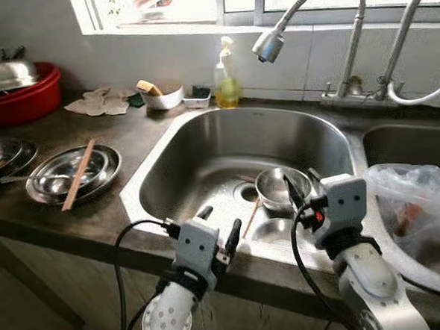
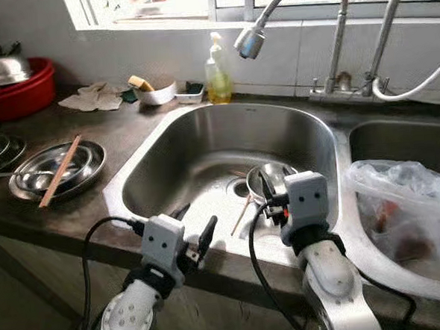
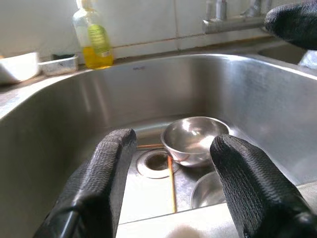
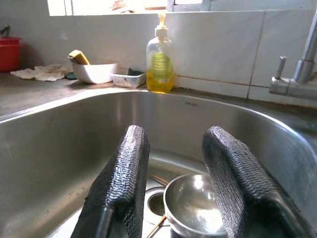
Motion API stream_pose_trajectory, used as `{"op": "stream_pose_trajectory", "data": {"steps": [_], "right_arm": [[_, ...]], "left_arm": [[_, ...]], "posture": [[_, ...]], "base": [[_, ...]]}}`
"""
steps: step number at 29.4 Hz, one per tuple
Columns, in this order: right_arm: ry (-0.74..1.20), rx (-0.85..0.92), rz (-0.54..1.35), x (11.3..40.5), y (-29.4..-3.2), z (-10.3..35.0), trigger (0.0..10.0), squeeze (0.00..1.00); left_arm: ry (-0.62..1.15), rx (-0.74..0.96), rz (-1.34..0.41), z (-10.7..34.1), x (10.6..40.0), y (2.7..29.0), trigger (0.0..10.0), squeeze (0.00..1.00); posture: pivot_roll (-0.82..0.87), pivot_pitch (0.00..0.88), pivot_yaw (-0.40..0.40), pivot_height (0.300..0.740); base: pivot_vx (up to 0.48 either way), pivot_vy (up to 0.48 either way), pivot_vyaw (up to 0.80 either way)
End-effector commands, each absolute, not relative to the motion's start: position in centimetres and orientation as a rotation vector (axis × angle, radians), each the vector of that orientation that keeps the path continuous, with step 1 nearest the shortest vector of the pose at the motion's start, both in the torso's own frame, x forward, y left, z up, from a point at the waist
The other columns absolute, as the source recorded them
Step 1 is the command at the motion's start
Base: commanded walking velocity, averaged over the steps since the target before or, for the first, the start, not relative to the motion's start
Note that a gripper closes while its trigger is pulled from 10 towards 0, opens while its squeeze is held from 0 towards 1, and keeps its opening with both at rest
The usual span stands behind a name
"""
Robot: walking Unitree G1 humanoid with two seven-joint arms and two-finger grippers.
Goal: Kitchen organization
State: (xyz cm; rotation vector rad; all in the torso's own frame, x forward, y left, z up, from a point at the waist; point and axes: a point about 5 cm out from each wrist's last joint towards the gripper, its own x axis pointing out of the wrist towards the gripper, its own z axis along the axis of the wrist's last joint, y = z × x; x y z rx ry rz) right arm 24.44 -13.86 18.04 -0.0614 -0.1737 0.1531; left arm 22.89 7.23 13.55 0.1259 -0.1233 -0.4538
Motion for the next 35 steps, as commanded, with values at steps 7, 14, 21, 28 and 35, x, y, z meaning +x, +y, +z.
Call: {"op": "stream_pose_trajectory", "data": {"steps": [7,14,21,28,35], "right_arm": [[-0.182,-0.054,0.154,25.0,-13.5,18.2,10.0,0.0],[-0.18,-0.04,0.144,25.4,-13.6,18.4,10.0,0.0],[-0.177,-0.033,0.145,25.5,-13.6,18.4,10.0,0.0],[-0.174,-0.025,0.148,25.7,-13.5,18.4,10.0,0.0],[-0.171,-0.02,0.15,25.8,-13.4,18.4,10.0,0.0]], "left_arm": [[-0.126,0.136,-0.439,13.6,22.9,7.5,10.0,0.0],[-0.126,0.139,-0.435,13.7,23.0,7.5,10.0,0.0],[-0.126,0.138,-0.432,13.8,23.1,7.5,10.0,0.0],[-0.125,0.143,-0.433,13.8,23.1,7.5,10.0,0.0],[-0.122,0.144,-0.431,13.7,23.1,7.6,10.0,0.0]], "posture": [[-0.03,0.0,0.004,0.74],[-0.03,0.0,0.008,0.74],[-0.03,0.003,0.01,0.74],[-0.03,0.005,0.009,0.74],[-0.03,0.01,0.008,0.74]], "base": [[0.0,0.274,0.79],[0.0,0.0,0.41],[0.0,0.0,0.0],[-0.07,0.28,0.0],[0.0,0.435,0.0]]}}
